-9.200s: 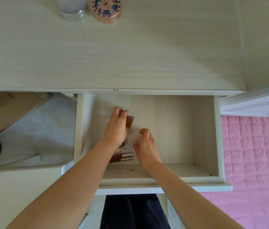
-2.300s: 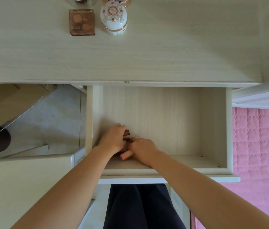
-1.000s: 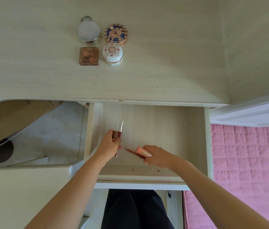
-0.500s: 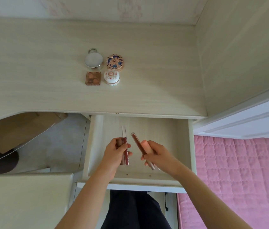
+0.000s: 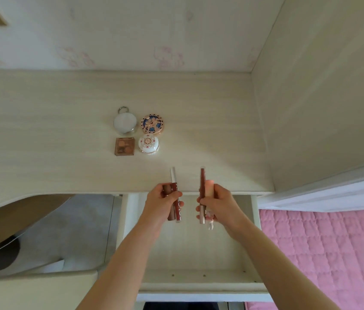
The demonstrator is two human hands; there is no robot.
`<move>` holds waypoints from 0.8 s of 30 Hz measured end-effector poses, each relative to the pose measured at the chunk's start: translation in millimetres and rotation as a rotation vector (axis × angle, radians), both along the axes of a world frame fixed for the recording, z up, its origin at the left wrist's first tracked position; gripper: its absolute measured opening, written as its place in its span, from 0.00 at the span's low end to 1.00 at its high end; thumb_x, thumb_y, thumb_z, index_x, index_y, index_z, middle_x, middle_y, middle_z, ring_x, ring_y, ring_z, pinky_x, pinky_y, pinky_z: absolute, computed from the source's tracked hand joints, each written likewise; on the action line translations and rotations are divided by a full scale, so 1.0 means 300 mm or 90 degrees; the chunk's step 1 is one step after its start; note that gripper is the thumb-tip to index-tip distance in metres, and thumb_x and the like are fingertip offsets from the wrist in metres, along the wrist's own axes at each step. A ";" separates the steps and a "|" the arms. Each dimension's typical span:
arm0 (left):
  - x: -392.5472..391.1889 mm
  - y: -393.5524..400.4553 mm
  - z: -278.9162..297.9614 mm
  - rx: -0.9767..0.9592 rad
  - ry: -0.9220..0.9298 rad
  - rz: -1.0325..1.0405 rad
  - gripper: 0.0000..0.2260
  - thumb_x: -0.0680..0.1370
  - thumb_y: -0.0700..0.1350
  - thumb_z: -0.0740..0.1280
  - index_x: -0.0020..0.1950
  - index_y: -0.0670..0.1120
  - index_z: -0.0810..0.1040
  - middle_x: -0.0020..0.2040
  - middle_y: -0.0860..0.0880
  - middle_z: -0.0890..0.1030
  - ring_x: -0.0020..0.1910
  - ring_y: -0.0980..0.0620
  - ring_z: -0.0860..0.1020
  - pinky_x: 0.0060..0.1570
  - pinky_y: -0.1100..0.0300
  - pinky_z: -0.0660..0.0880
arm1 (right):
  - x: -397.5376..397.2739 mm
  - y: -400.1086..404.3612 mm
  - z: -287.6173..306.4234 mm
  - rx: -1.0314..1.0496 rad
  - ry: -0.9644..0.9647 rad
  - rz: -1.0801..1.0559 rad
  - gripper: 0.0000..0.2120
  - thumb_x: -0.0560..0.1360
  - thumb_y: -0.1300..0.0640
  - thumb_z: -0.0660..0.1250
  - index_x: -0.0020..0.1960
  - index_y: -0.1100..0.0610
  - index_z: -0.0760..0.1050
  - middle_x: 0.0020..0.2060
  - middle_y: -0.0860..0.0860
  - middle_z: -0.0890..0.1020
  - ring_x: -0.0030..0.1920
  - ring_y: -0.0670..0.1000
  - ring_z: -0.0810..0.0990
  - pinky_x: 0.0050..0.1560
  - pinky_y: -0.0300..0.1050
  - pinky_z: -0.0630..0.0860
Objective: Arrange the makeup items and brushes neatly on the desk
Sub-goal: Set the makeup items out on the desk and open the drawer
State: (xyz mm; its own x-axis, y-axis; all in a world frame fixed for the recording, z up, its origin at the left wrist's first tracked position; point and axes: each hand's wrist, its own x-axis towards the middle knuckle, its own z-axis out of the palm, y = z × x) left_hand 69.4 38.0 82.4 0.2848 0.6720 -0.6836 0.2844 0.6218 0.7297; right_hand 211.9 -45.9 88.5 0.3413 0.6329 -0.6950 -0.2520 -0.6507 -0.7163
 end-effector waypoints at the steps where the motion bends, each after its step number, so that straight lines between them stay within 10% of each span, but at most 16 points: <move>1: 0.021 0.034 0.006 0.006 -0.002 -0.010 0.08 0.76 0.37 0.68 0.53 0.43 0.76 0.49 0.43 0.82 0.38 0.48 0.83 0.34 0.55 0.78 | 0.014 0.033 0.003 0.000 -0.005 -0.004 0.08 0.74 0.68 0.62 0.52 0.61 0.73 0.43 0.57 0.79 0.40 0.53 0.83 0.47 0.63 0.80; 11: 0.254 0.326 -0.006 0.079 0.049 -0.090 0.10 0.75 0.32 0.65 0.56 0.40 0.72 0.46 0.41 0.80 0.36 0.47 0.81 0.44 0.47 0.80 | 0.154 0.364 -0.017 -0.047 -0.047 0.028 0.07 0.73 0.68 0.65 0.47 0.58 0.73 0.39 0.57 0.80 0.38 0.54 0.83 0.45 0.55 0.80; 18: 0.328 0.430 -0.045 0.172 0.186 -0.163 0.10 0.74 0.32 0.64 0.49 0.45 0.69 0.45 0.45 0.77 0.42 0.46 0.79 0.32 0.61 0.74 | 0.205 0.513 -0.040 -0.094 -0.123 0.046 0.11 0.71 0.67 0.65 0.53 0.63 0.74 0.46 0.64 0.81 0.48 0.63 0.82 0.46 0.57 0.79; 24: 0.340 0.450 -0.061 0.192 0.238 -0.196 0.09 0.75 0.33 0.63 0.51 0.44 0.69 0.38 0.49 0.73 0.25 0.56 0.74 0.17 0.67 0.70 | 0.198 0.556 -0.050 -0.108 -0.140 0.068 0.07 0.71 0.66 0.67 0.48 0.60 0.76 0.40 0.59 0.79 0.39 0.57 0.78 0.38 0.48 0.75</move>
State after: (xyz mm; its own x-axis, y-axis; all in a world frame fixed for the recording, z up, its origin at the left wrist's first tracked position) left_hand 171.4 173.0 64.2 0.2745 0.7770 -0.5665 0.6926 0.2489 0.6770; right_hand 271.3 121.0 73.5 0.4330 0.5542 -0.7109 -0.0265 -0.7805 -0.6246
